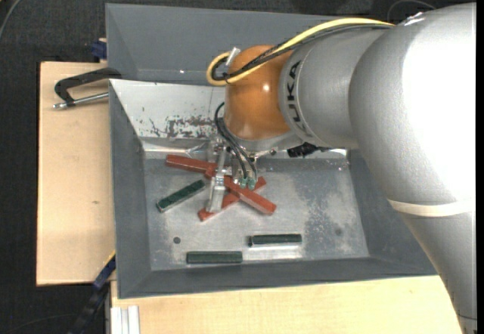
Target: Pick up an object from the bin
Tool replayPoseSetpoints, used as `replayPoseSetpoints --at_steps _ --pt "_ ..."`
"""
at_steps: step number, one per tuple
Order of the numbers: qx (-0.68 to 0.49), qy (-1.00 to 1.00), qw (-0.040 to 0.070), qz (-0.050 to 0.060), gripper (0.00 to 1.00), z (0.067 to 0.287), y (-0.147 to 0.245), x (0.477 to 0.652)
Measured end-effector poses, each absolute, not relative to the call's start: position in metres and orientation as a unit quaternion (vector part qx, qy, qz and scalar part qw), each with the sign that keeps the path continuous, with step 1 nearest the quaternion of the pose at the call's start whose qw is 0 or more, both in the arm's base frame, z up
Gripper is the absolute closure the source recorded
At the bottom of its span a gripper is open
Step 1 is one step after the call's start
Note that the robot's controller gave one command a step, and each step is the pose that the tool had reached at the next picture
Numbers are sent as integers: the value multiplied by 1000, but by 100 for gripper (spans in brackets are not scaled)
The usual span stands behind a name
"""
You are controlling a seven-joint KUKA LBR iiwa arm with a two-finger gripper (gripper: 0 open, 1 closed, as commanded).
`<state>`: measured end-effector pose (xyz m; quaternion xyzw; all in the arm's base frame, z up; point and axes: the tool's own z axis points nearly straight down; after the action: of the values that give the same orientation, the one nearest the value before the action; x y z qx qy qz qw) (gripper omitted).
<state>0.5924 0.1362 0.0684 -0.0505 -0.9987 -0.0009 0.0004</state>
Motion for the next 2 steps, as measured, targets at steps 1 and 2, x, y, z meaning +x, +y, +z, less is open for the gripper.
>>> replayPoseSetpoints --at_steps 1,2 --pt "-51 -999 -3 -3 100 77 137 596" --pt "233 -973 -4 -1 100 125 135 573"
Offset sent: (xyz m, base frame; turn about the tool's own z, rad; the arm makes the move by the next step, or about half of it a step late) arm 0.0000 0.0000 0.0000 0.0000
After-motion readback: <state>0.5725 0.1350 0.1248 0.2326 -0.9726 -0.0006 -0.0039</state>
